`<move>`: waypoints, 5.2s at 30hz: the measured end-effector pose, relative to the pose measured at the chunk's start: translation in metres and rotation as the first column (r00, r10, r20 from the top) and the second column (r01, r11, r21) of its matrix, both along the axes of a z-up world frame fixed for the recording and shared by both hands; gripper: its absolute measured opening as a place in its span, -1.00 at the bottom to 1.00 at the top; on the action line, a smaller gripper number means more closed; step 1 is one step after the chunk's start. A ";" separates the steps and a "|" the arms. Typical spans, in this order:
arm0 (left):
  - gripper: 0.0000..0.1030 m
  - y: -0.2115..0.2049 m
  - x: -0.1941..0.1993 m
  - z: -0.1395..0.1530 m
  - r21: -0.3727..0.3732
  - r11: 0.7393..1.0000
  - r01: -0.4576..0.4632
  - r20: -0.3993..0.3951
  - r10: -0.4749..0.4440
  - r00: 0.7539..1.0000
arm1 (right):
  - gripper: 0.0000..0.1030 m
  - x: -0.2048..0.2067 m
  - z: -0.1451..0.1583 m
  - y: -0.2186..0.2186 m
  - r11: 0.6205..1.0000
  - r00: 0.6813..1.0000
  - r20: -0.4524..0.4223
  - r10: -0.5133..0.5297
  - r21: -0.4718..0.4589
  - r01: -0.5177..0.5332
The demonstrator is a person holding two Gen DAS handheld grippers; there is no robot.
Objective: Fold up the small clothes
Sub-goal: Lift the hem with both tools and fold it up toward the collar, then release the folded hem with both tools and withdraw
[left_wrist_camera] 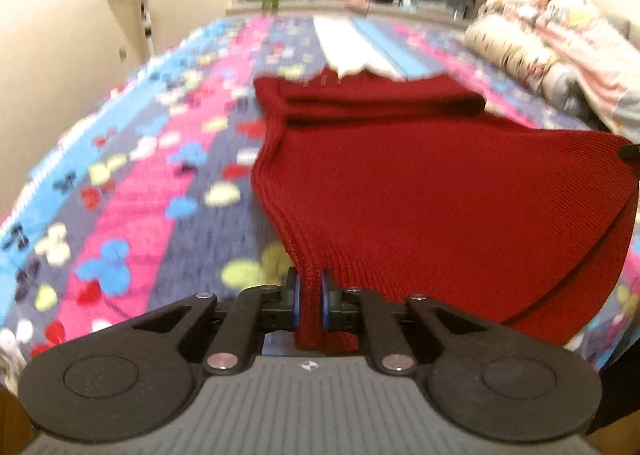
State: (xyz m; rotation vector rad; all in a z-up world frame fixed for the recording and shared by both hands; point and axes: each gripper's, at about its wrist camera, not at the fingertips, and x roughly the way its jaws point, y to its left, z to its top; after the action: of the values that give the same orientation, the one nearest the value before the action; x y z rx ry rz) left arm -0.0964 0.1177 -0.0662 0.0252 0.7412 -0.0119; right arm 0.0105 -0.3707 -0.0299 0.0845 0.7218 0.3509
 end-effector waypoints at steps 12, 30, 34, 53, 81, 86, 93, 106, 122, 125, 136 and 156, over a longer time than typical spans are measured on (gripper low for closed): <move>-0.83 0.021 -0.057 0.081 -0.088 0.990 0.107 0.170 -0.091 0.981 | -0.86 -0.080 0.036 -0.047 0.976 0.993 0.110 -0.035 0.219 0.011; -0.83 0.095 0.071 0.044 -0.311 0.950 -0.022 0.023 0.030 0.999 | -0.86 0.058 -0.002 -0.048 0.973 0.991 -0.131 -0.034 0.223 0.063; -0.63 0.113 0.150 0.021 -0.367 0.925 -0.096 -0.001 0.103 0.995 | -0.84 0.133 -0.036 -0.039 0.959 0.980 -0.145 -0.135 0.231 0.166; -0.56 0.091 0.217 -0.059 -0.319 0.935 -0.158 -0.251 0.077 0.965 | -0.81 0.154 -0.105 -0.015 0.951 0.949 -0.304 -0.088 0.256 0.170; -0.72 0.071 0.233 -0.016 -0.153 0.970 -0.190 0.028 0.196 0.980 | -0.81 0.208 -0.074 0.017 0.969 0.967 0.068 -0.247 0.027 0.246; -0.63 0.074 0.238 -0.035 -0.173 0.955 -0.240 -0.151 0.215 0.965 | -0.74 0.221 -0.106 0.012 0.971 0.963 -0.125 -0.240 -0.011 0.240; 0.02 0.087 0.198 -0.032 -0.257 0.943 -0.212 -0.230 0.153 0.961 | -0.22 0.179 -0.088 -0.025 0.954 0.950 -0.216 -0.226 0.151 0.261; -0.73 0.094 0.147 -0.040 -0.345 0.926 -0.150 -0.232 0.071 0.970 | -0.77 0.108 -0.079 -0.017 0.976 0.963 -0.251 -0.102 0.160 0.145; -0.73 0.107 0.093 -0.018 -0.306 0.930 -0.203 -0.225 0.136 0.965 | -0.84 0.084 -0.073 -0.042 0.956 0.911 -0.294 -0.290 -0.048 0.288; -0.73 0.103 0.089 -0.009 -0.377 0.920 -0.109 -0.153 0.054 0.987 | -0.84 0.077 -0.057 -0.044 0.962 0.948 -0.226 -0.225 0.104 0.253; -0.67 0.063 0.101 -0.028 -0.172 0.985 -0.003 -0.230 -0.038 0.972 | -0.75 0.086 -0.079 0.006 0.997 0.960 -0.270 -0.073 -0.038 0.065; 0.15 0.125 0.077 -0.004 -0.083 0.958 -0.275 -0.119 0.265 0.957 | -0.12 0.080 -0.101 0.045 0.981 0.960 -0.238 -0.148 -0.155 0.113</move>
State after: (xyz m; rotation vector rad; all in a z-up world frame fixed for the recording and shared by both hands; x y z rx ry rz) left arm -0.0199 0.2429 -0.0698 -0.1730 0.8450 0.2132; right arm 0.0908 -0.3254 -0.1310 0.0433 0.9824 0.1630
